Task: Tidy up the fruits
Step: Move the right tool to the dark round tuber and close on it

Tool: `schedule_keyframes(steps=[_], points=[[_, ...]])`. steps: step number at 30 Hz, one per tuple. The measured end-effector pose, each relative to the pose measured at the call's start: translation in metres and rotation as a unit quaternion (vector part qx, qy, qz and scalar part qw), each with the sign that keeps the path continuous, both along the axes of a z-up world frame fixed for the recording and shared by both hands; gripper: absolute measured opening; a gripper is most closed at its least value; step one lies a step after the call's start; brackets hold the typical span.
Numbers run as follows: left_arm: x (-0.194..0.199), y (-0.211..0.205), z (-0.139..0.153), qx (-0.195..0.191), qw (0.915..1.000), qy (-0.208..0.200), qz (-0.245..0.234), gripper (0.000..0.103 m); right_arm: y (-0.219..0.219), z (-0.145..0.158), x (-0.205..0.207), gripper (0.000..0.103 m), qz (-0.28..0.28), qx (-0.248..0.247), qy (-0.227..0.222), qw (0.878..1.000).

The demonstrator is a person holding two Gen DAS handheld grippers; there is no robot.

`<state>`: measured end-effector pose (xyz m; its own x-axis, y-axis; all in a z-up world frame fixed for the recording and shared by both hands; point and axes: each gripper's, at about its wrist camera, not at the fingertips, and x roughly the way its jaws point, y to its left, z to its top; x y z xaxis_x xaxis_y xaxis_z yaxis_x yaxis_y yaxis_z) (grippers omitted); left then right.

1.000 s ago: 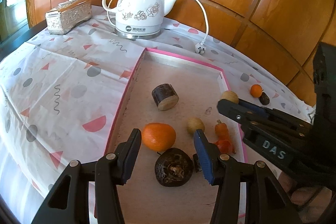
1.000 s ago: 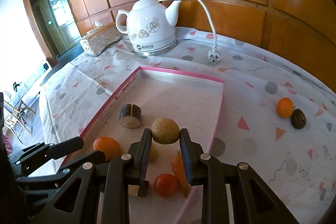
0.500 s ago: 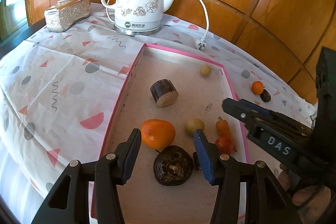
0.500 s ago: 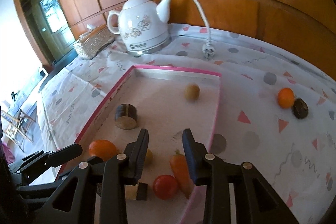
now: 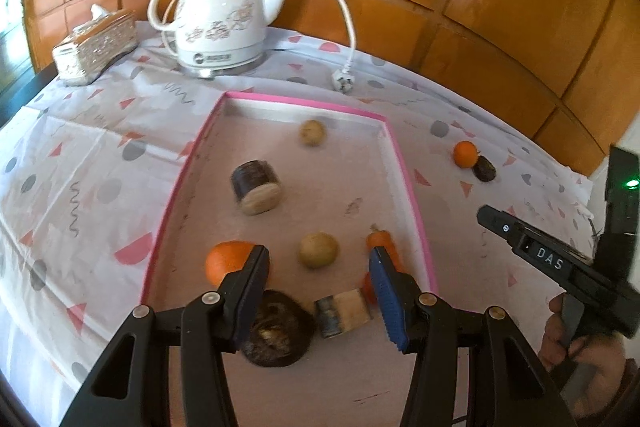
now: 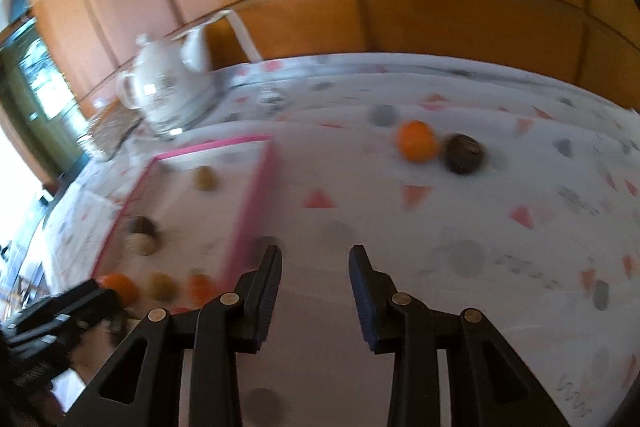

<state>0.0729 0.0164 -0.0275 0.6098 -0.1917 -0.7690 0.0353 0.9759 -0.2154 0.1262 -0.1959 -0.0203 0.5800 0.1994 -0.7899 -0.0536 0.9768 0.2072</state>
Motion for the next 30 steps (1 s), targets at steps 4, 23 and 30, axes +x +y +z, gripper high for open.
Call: schedule_keyframes(steps=[4,23,30], points=[[0.008,-0.016,0.003,0.004,0.9999,0.000,-0.016,0.053,-0.039,-0.008,0.004,0.035,-0.046,-0.004,0.008,0.999],[0.066,-0.101,0.007,0.006,0.9965,0.003,-0.084,0.053,-0.087,-0.030,0.084,0.035,-0.064,-0.050,0.021,0.996],[0.087,-0.118,0.002,0.006,0.9957,0.010,-0.092,0.053,-0.083,-0.037,0.112,0.039,-0.048,-0.077,0.023,0.996]])
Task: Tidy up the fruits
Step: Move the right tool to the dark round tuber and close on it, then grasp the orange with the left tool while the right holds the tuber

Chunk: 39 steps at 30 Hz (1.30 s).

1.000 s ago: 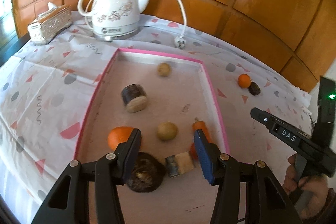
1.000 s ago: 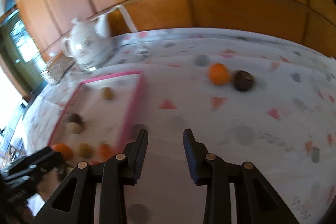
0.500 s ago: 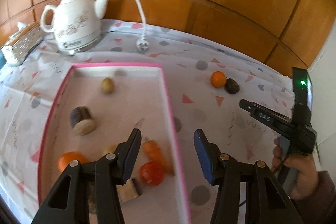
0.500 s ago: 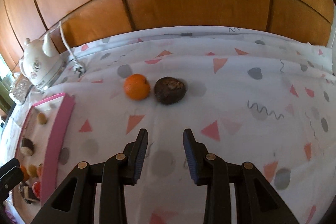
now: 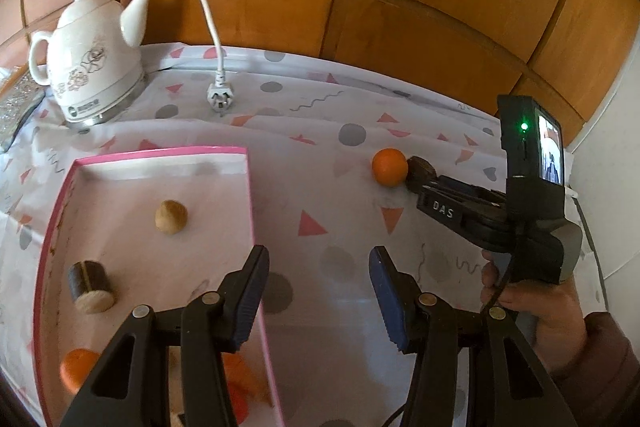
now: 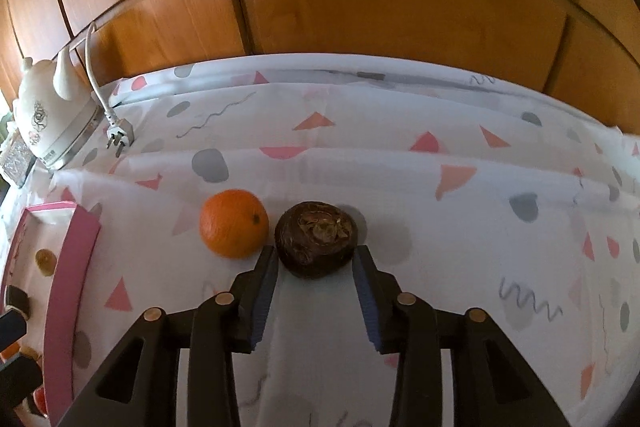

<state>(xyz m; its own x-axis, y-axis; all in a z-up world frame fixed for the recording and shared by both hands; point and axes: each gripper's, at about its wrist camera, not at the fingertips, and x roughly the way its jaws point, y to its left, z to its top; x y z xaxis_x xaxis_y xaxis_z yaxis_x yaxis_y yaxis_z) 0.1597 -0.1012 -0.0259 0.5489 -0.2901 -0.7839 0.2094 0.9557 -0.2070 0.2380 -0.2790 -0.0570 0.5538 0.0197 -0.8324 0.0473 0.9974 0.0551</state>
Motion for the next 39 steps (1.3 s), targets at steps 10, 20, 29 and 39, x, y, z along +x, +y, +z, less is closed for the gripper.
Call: schedule_keyframes(steps=[10,20,29,39], points=[[0.022,-0.024,-0.009,0.000,0.9999,0.011,-0.013,0.053,-0.018,0.002,-0.006,0.038,-0.007,0.024,-0.013,1.000],[0.053,-0.065,-0.020,-0.003,0.9993,0.025,-0.028,0.062,-0.042,0.005,-0.035,0.038,-0.021,0.035,-0.007,0.999],[0.090,-0.095,-0.031,0.012,0.9987,0.025,-0.043,0.061,-0.046,0.004,-0.033,0.040,-0.017,0.044,-0.013,0.999],[0.108,-0.103,-0.054,0.011,0.9976,0.045,-0.051,0.035,-0.037,0.001,-0.020,0.043,-0.009,0.032,-0.020,0.999]])
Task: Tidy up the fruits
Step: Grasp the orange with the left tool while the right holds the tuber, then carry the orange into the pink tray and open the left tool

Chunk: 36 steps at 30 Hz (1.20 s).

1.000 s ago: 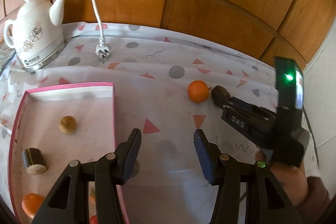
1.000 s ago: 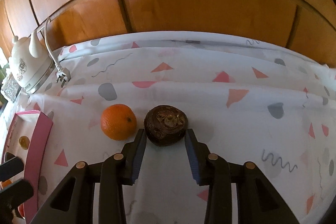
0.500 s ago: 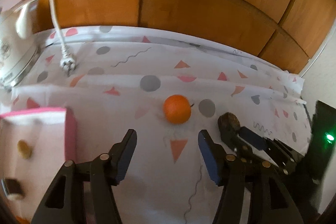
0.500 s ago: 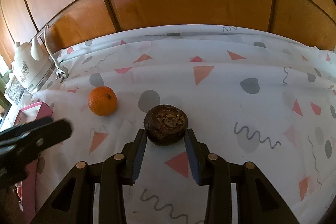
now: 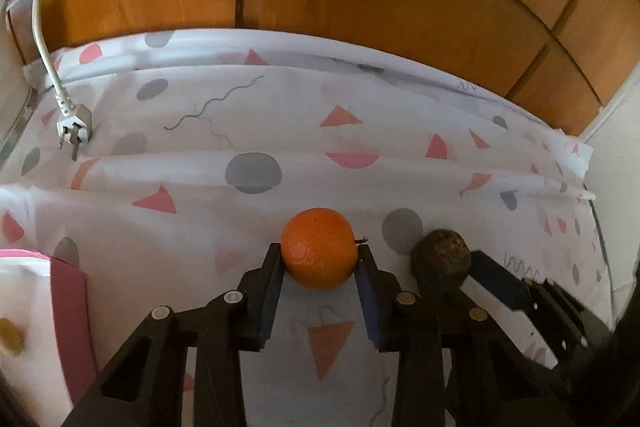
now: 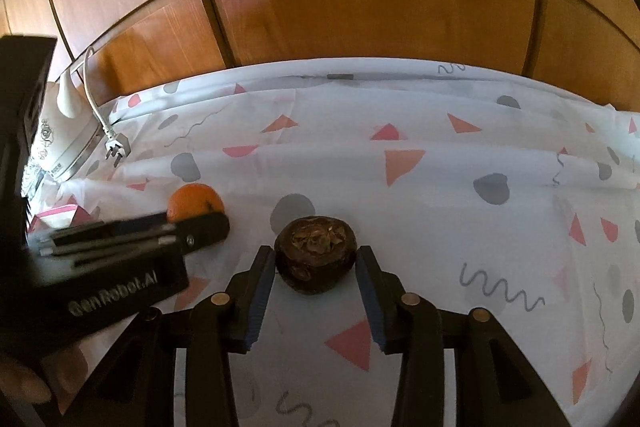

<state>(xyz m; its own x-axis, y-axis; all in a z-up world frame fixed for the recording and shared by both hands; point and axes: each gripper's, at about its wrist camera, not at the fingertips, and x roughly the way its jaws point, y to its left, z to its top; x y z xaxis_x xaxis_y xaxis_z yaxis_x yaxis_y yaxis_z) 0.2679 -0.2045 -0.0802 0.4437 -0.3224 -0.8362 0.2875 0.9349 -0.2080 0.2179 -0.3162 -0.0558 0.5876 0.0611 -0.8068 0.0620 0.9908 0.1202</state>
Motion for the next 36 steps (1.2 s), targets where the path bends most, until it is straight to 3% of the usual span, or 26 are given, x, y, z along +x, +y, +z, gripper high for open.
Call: schedule_keyframes(steps=[12,22,27,36], points=[[-0.049,0.018,0.019,0.001,0.9998,-0.006,-0.017,0.035,-0.005,0.004,-0.032,0.042,-0.009,0.015,0.020,1.000],[-0.113,0.019,0.032,0.015,0.9984,0.004,-0.054,0.035,-0.001,0.009,-0.100,0.042,0.001,0.011,0.041,0.999],[-0.133,0.028,0.033,-0.005,0.9983,0.033,-0.048,0.035,0.005,0.011,-0.130,0.042,0.009,0.004,0.046,0.999],[-0.192,0.044,0.034,0.027,0.9975,-0.031,-0.057,0.035,0.011,0.014,-0.160,0.042,-0.005,-0.008,0.033,0.999]])
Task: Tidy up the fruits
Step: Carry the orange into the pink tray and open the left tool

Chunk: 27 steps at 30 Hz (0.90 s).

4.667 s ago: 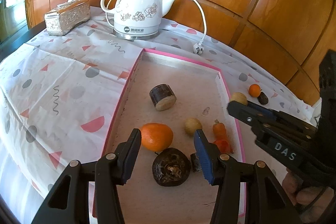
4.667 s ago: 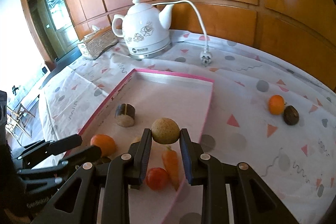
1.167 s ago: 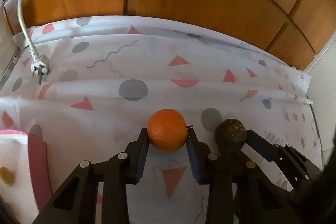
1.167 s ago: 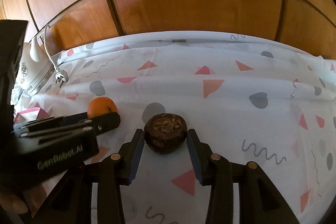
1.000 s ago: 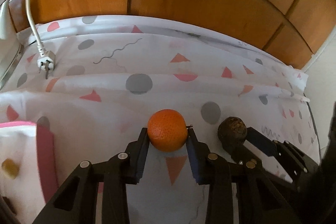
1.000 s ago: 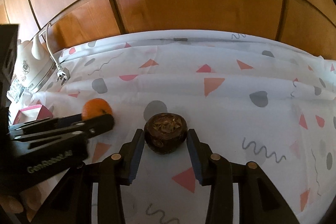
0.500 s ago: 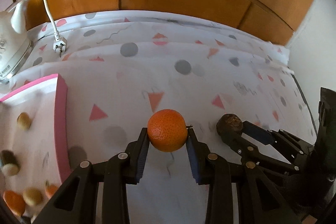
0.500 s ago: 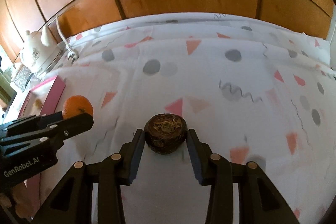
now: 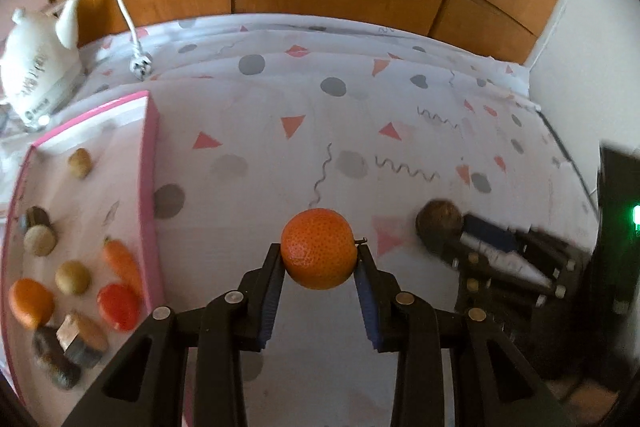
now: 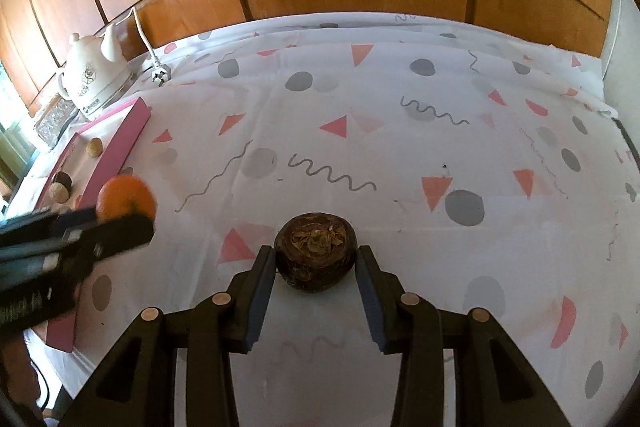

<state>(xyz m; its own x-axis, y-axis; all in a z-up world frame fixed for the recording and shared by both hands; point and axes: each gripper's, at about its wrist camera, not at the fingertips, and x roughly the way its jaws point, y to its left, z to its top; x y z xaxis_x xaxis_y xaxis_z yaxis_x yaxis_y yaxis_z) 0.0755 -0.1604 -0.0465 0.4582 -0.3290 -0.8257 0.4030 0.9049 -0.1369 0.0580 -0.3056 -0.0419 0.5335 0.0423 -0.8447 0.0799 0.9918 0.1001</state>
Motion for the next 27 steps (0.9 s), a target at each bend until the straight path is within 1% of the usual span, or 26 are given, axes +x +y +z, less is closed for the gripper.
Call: schedule_keyframes(steps=[4,6,8,10,13,16,20,27], points=[[-0.016,0.003,-0.014,0.019,0.9992,-0.034,-0.008,0.035,0.006,-0.002,0.000,0.042,-0.003,-0.021,-0.015,1.000],[-0.019,0.001,-0.028,0.031,0.9990,-0.032,-0.009,0.035,0.006,-0.003,0.000,0.042,-0.008,-0.021,-0.023,0.999],[-0.023,0.002,-0.033,0.028,0.9986,-0.043,-0.008,0.035,0.005,-0.005,-0.002,0.043,-0.012,-0.017,-0.030,0.999],[-0.025,0.002,-0.034,0.030,0.9983,-0.050,-0.010,0.035,0.003,-0.012,0.000,0.044,-0.011,-0.007,-0.017,1.000],[-0.024,0.004,-0.037,0.017,0.9986,-0.049,-0.007,0.035,0.010,-0.013,-0.005,0.043,-0.003,-0.037,-0.033,0.999],[-0.025,0.006,-0.038,0.008,0.9983,-0.057,-0.004,0.035,0.009,-0.015,-0.006,0.044,-0.010,-0.035,-0.042,0.998],[-0.029,0.005,-0.039,0.013,0.9974,-0.070,-0.005,0.035,0.009,-0.015,-0.006,0.044,-0.010,-0.033,-0.044,0.998],[-0.028,0.006,-0.038,0.011,0.9974,-0.071,-0.005,0.035,0.007,-0.016,-0.007,0.044,-0.015,-0.023,-0.048,0.998]])
